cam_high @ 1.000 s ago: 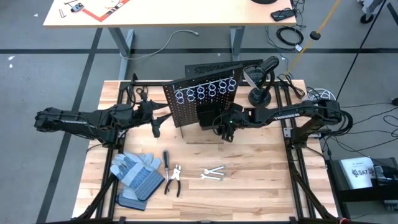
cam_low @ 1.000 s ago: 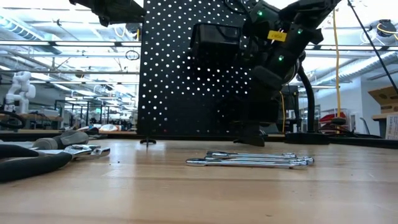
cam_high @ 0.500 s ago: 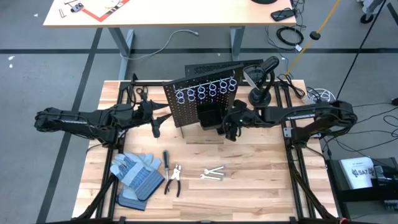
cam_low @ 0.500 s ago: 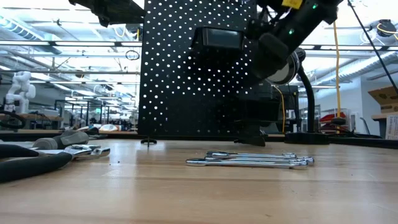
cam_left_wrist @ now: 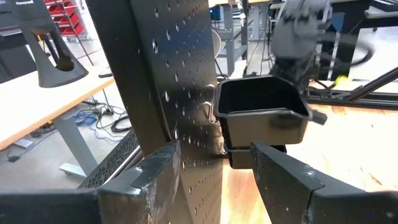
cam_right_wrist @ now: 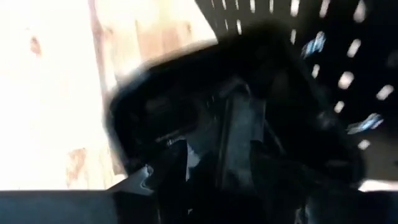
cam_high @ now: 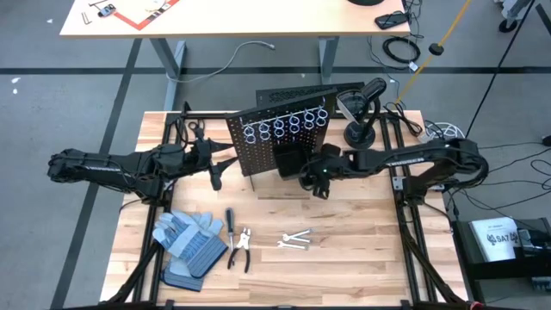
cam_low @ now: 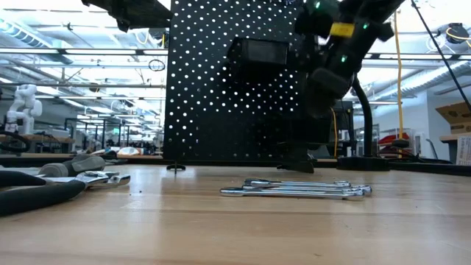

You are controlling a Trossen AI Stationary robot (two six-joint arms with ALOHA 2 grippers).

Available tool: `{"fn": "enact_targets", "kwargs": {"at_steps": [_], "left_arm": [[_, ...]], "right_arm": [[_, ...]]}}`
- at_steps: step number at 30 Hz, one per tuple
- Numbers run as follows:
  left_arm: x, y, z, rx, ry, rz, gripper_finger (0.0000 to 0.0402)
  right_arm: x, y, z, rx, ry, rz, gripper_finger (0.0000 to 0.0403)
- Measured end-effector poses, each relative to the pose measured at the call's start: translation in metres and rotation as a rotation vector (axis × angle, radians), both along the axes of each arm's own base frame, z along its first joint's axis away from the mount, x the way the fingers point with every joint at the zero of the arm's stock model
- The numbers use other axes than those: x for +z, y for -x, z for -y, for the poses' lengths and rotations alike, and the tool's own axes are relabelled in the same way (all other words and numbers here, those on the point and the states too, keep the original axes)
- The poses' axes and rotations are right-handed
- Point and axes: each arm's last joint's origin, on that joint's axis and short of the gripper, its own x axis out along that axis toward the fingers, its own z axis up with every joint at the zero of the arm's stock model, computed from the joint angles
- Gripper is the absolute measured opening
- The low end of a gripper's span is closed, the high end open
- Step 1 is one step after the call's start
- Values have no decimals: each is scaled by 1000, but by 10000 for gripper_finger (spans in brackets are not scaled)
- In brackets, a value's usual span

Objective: Hang tools onto peg board
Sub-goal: Remove the black utility knife blades from the bottom black bin of the black pegboard

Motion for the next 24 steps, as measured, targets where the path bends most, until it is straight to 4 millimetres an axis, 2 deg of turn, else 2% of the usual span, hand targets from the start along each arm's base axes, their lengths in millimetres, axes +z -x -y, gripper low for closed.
{"fn": "enact_targets", "kwargs": {"at_steps": [8,12,19,24], "left_arm": [[0,0,0,0,0,0,206],[0,0,0,0,1,0,206],[0,0,0,0,1,0,206],[0,0,0,0,1,0,206]], "right_arm": [[-15,-12,3,-40,2,-4,234],[-16,-11,5,-46,2,-6,243],[-16,-10,5,-33,-34,-14,209],[-17,-10,4,-16,-80,-17,165]]}}
